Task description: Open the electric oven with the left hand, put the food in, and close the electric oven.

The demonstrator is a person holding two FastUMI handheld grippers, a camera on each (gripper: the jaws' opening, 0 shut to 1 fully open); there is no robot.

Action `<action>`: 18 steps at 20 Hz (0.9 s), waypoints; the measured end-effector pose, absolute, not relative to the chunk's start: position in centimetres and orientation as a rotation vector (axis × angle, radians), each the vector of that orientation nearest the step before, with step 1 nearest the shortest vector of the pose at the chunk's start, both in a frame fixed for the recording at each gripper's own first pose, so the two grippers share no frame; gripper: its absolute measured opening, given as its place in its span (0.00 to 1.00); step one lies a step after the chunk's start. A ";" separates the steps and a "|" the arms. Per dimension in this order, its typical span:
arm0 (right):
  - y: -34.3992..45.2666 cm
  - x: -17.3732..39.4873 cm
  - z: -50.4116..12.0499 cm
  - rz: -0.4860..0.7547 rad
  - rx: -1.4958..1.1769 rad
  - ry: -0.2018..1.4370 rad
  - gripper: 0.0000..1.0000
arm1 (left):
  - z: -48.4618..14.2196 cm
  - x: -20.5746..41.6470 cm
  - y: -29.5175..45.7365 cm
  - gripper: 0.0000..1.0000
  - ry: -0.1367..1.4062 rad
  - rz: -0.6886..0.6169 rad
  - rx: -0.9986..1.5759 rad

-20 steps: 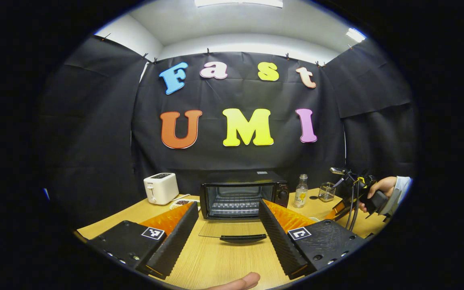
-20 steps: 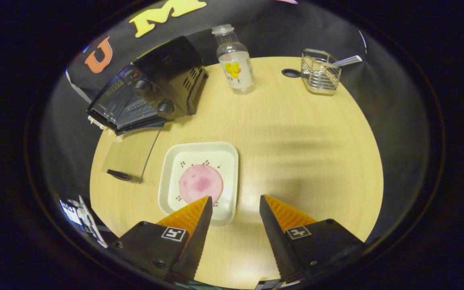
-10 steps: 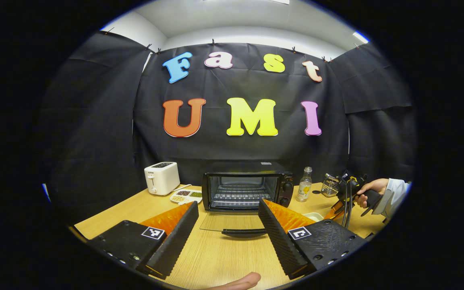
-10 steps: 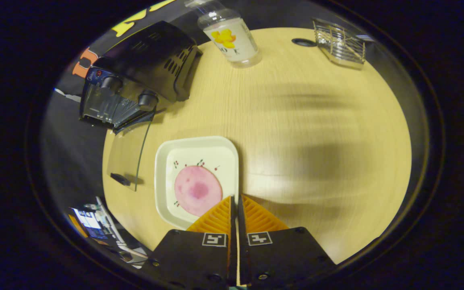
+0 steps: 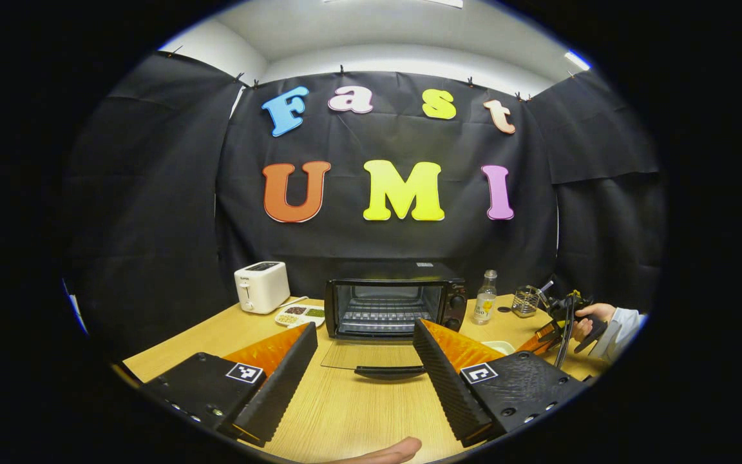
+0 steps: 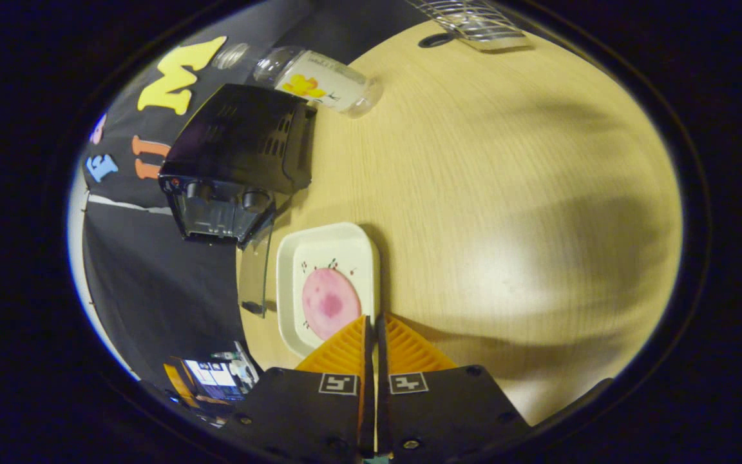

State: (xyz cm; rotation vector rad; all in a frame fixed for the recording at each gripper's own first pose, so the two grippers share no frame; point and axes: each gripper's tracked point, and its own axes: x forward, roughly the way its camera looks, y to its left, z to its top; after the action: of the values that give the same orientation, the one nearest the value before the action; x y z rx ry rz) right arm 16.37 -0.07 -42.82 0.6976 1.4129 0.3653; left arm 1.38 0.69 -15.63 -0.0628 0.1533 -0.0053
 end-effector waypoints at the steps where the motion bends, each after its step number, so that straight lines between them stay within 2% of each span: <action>1: -0.5 16.2 -42.9 0.351 0.699 1.402 0.05 | -15.3 1.2 0.8 0.95 0.146 -0.006 -0.058; 7: -4.0 14.8 -40.0 0.262 0.640 1.348 0.05 | -13.7 -0.1 1.2 0.95 0.105 -0.001 -0.028; 12: -3.2 13.6 -35.3 0.294 0.598 1.296 0.03 | -13.5 -1.1 1.5 0.95 0.098 -0.015 -0.022; 18: 2.1 12.8 -30.7 0.391 0.568 1.255 0.03 | -13.9 -2.1 2.8 0.95 0.094 -0.013 -0.012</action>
State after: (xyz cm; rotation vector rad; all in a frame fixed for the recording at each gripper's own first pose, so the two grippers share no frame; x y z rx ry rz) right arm 12.83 2.05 -30.71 0.5684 1.2546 0.3911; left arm -2.09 2.80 -13.93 -0.0116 0.0944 -0.0128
